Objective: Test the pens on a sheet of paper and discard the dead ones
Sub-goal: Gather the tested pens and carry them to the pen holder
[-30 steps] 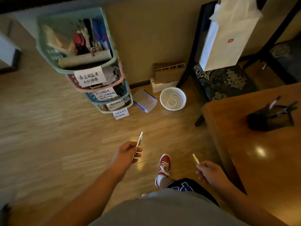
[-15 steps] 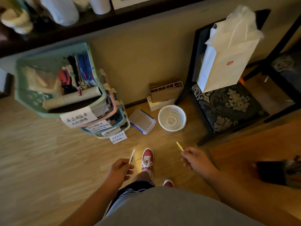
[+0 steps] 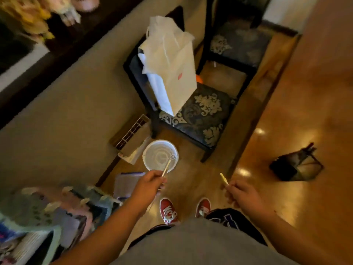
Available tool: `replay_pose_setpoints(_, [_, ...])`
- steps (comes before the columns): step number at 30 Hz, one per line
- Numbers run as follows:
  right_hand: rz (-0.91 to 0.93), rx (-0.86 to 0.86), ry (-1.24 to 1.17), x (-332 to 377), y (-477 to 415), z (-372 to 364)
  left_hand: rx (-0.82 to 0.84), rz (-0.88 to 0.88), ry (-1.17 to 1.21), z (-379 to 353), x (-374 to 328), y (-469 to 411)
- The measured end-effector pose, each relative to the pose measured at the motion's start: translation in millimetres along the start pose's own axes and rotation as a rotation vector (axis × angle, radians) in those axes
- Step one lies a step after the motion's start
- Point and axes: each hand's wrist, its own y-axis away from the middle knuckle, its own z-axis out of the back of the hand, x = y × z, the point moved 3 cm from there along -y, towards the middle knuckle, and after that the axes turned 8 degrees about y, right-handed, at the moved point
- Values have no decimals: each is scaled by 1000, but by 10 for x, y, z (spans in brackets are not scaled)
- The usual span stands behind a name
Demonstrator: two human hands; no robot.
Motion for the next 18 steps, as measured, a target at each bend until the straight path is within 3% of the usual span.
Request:
replay_pose_setpoints(10, [-255,-272,-420,-931,481,643,461,-13,-301,-1753,-690,-363])
replay_pose_setpoints(18, [-62,-368,-561,-829,574,1265,696,-217,-459,-3007,-1172,-102])
